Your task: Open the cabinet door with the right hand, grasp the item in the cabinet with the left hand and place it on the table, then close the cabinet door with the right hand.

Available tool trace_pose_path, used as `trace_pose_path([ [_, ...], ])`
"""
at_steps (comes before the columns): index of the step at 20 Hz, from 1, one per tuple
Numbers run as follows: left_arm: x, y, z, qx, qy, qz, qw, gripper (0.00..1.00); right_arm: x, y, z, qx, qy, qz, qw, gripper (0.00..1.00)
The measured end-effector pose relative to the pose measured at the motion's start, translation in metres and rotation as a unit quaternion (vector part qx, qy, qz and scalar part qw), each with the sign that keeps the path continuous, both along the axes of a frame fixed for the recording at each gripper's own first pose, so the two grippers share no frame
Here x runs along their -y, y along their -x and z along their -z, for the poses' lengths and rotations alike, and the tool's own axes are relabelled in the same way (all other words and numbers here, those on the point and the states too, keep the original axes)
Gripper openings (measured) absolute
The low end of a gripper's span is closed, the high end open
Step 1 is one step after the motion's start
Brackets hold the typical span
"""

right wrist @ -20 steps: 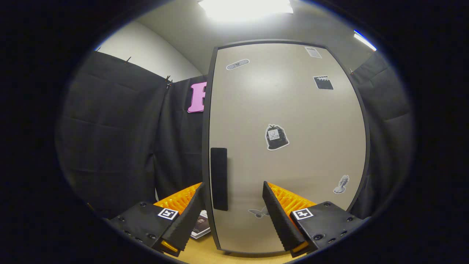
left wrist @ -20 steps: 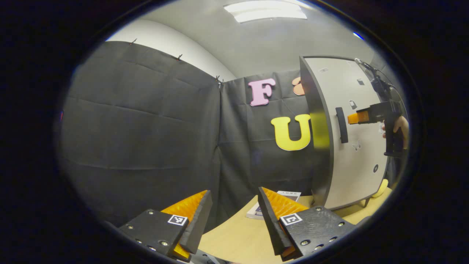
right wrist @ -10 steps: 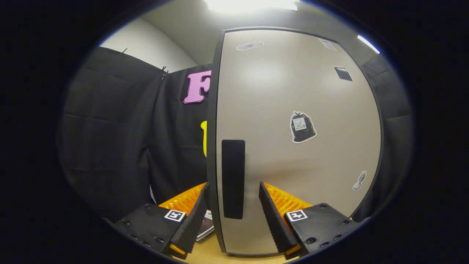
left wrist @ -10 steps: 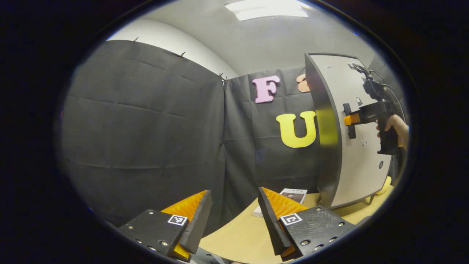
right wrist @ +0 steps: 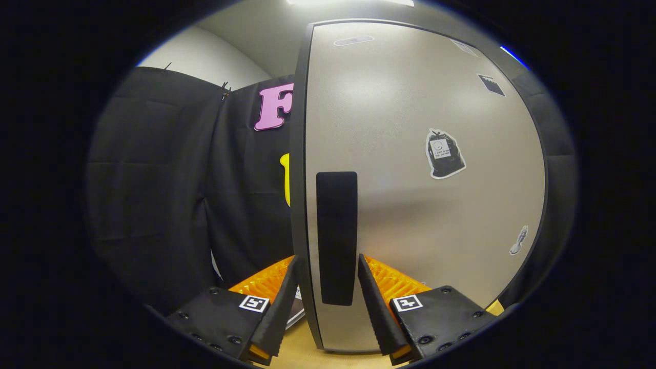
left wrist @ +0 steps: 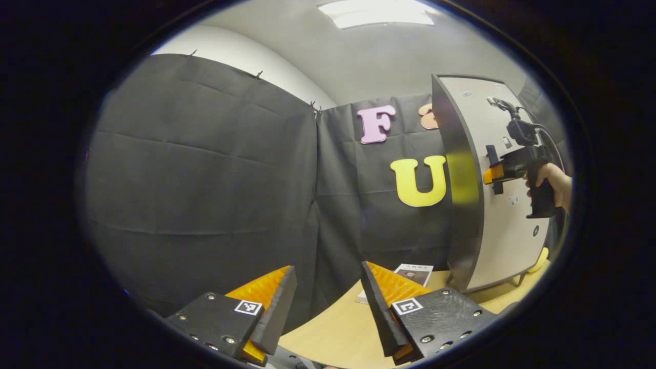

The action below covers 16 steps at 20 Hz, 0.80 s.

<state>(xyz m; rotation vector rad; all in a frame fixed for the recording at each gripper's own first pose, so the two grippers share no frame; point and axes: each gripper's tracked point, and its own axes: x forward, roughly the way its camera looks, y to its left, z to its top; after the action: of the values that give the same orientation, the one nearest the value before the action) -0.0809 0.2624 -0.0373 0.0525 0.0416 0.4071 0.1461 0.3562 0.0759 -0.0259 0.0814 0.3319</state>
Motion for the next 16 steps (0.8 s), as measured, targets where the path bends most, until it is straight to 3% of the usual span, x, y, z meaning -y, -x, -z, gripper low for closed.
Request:
trace_pose_path([
  [1, 0.001, 0.001, -0.001, 0.002, -0.001, 0.002, 1.0, 0.76, 0.003, -0.007, 0.001, 0.003, -0.009, 0.008, 1.0, 0.69],
  [2, 0.001, 0.001, -0.003, 0.004, -0.004, 0.004, 1.0, 0.76, 0.005, -0.002, -0.001, -0.003, -0.011, 0.014, 1.0, 0.41],
  [5, 0.003, 0.0, -0.005, 0.006, -0.008, 0.009, 1.0, 0.75, 0.003, -0.004, 0.005, -0.014, -0.005, 0.013, 1.0, 0.33],
  [6, 0.003, 0.0, -0.006, 0.007, -0.007, 0.011, 1.0, 0.75, 0.002, -0.006, 0.003, -0.009, -0.006, 0.017, 1.0, 0.24],
  [7, 0.003, -0.001, -0.005, 0.007, -0.006, 0.013, 1.0, 0.76, 0.004, -0.005, 0.005, -0.014, -0.005, 0.018, 1.0, 0.25],
  [8, 0.004, -0.002, -0.005, 0.007, -0.005, 0.014, 1.0, 0.76, 0.003, -0.007, 0.004, -0.009, -0.005, 0.015, 1.0, 0.16],
  [16, 0.014, -0.002, -0.017, 0.016, -0.002, 0.049, 0.999, 0.76, 0.007, 0.013, 0.001, -0.021, -0.011, -0.034, 0.999, 0.16],
])
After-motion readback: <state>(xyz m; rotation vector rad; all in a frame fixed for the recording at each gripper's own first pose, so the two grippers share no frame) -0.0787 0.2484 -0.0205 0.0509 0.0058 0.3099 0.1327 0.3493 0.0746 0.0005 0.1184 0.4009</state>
